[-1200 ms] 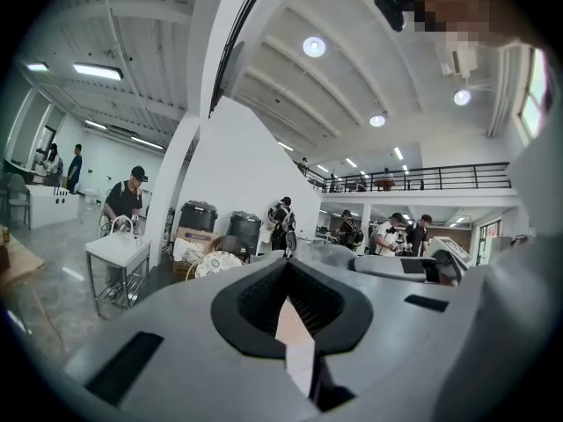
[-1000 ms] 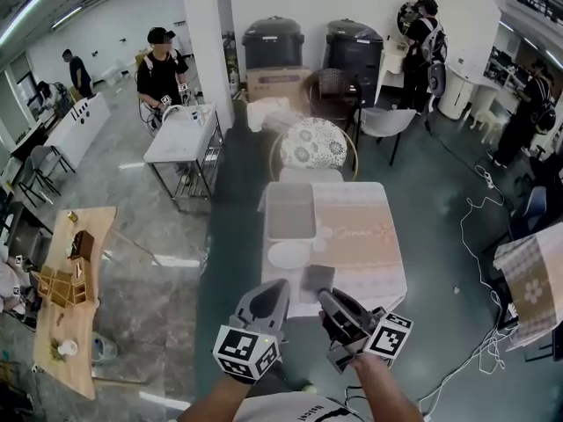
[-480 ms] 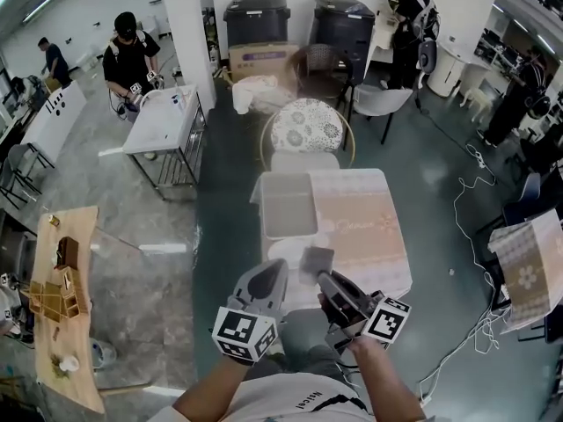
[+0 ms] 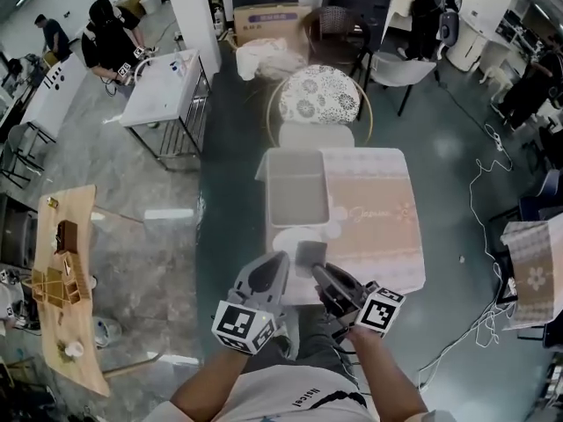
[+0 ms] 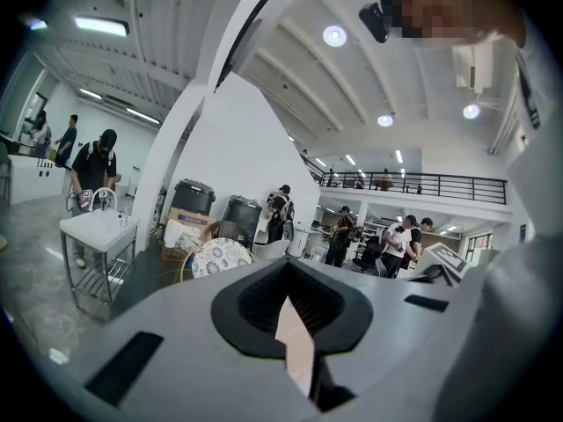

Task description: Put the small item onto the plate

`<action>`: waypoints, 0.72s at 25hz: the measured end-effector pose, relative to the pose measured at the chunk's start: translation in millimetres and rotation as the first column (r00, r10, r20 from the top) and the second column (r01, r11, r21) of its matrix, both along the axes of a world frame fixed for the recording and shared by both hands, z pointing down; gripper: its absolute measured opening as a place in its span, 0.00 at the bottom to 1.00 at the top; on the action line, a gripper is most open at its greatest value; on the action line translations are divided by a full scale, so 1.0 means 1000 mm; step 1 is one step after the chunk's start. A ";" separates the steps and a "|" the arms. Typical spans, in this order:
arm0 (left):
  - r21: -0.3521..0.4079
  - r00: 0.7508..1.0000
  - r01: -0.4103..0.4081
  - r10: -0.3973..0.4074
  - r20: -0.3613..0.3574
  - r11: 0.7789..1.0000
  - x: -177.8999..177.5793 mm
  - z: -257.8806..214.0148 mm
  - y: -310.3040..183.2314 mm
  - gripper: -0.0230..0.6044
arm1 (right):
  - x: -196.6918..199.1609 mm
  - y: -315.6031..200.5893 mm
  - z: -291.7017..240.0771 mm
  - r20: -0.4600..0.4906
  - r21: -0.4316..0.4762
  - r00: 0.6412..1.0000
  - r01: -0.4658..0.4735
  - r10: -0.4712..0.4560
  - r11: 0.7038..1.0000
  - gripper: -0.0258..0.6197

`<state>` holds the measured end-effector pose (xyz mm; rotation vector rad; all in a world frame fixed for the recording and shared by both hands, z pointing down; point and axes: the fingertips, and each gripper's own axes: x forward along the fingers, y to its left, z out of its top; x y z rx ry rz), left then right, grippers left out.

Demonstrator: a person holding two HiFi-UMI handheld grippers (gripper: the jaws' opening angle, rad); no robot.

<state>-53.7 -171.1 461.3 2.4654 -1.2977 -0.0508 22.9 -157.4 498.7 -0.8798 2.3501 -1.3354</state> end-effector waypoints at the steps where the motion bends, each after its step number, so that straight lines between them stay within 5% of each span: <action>1: -0.006 1.000 0.007 -0.007 0.005 1.000 0.000 0.007 -0.006 0.05 | -0.002 -0.006 0.008 -0.003 -0.011 1.000 0.015 -0.015 1.000 0.14; 18: -0.144 0.998 0.019 -0.011 0.058 0.989 0.012 0.145 -0.076 0.05 | 0.002 -0.068 0.203 -0.112 -0.259 0.991 0.043 -0.074 0.965 0.14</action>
